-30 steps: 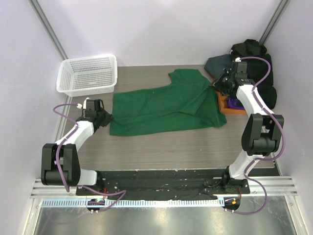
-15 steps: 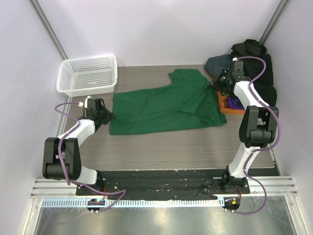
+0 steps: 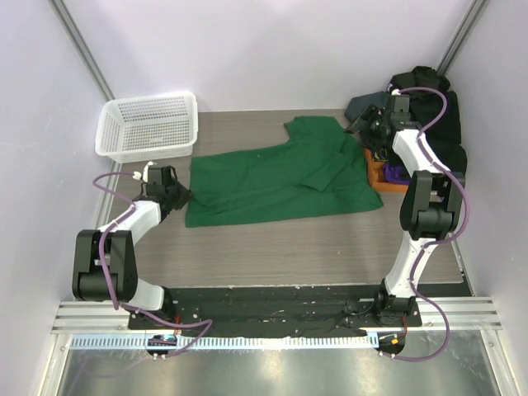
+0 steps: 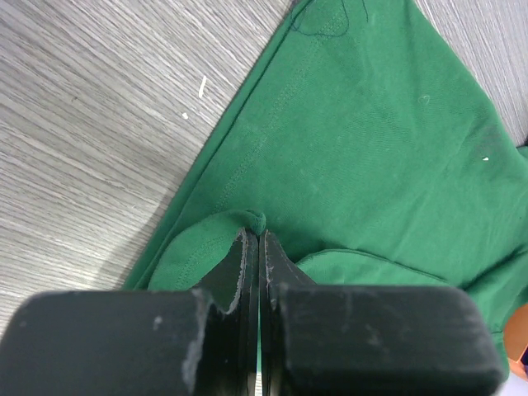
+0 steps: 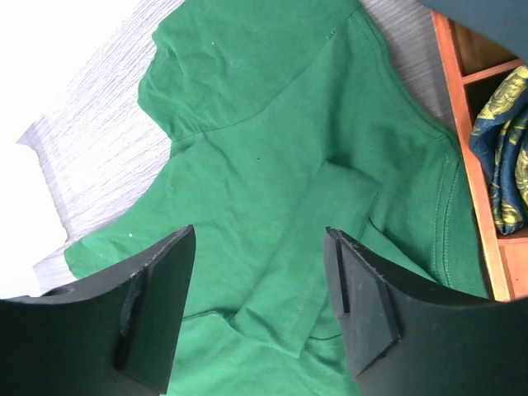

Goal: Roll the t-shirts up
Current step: Fold the T-shirt at the center of the board.

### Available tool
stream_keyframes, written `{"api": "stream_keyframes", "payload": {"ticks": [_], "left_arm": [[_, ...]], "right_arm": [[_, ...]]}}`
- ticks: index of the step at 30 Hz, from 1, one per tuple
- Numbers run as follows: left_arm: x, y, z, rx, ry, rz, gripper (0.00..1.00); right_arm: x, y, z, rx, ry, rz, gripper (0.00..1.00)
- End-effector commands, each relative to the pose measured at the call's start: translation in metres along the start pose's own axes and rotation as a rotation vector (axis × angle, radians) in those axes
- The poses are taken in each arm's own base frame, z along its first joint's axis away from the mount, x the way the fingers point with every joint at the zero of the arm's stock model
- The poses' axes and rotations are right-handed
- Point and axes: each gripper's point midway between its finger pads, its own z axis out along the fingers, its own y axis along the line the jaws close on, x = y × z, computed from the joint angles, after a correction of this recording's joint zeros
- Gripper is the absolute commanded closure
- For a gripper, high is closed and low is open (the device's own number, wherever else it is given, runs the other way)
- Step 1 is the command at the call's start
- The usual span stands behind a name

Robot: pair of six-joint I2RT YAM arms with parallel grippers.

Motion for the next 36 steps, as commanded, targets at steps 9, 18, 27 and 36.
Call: {"api": "stream_keyframes", "payload": {"ticks": [9,18,27,36], "left_arm": [[-0.029,-0.013,-0.018,0.032,-0.112,0.030,0.68],[-0.030,-0.001,-0.058,0.022,-0.169,0.011,0.48],[0.031,0.050,-0.066,-0.006,-0.061,-0.109,0.53],[0.040,0.063,-0.070,0.000,-0.078,-0.131,0.55]], "right_arm": [[0.017,0.008,-0.094,-0.024,-0.195,-0.015,0.29],[0.092,-0.041,-0.143,-0.014,-0.292,0.078,0.36],[0.135,-0.102,-0.145,0.105,-0.367,0.183,0.46],[0.152,-0.131,-0.107,0.173,-0.334,0.284,0.52]]}}
